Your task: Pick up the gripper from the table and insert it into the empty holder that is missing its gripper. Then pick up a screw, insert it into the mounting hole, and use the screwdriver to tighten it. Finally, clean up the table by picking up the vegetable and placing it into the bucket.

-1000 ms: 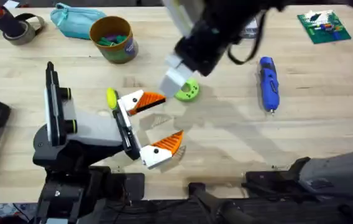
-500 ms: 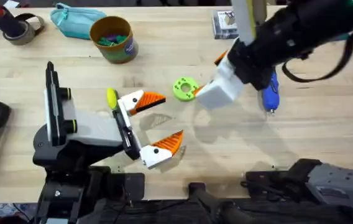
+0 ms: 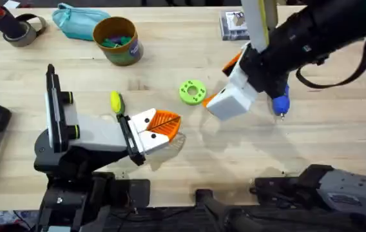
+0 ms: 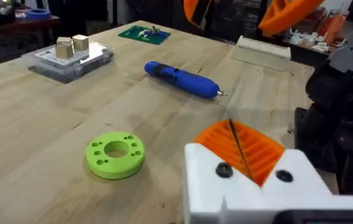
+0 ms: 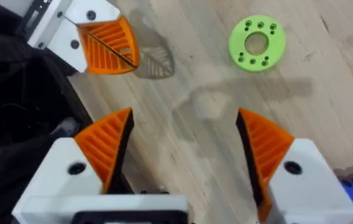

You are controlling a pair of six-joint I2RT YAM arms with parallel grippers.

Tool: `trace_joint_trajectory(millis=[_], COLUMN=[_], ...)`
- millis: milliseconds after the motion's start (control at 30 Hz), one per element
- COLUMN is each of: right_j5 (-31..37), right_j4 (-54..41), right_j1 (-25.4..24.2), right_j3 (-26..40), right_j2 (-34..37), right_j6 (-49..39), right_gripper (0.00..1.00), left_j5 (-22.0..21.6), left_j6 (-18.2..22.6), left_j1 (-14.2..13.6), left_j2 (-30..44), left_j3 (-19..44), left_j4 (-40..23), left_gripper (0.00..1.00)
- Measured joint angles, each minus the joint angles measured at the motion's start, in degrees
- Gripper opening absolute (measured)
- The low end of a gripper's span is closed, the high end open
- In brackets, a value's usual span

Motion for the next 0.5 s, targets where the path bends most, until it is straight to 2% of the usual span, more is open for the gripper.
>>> trace_joint_trajectory(millis=[500], right_j5=[0.8], right_j4=[-0.4], right_j1=[0.0], right_j3=[0.0], right_j2=[0.0], right_j6=[-0.7], right_gripper=[0.995], left_j5=[0.0], left_j6=[0.0], left_j1=[0.0], left_j2=[0.0], left_j3=[0.0], left_j4=[0.0], left_gripper=[0.004])
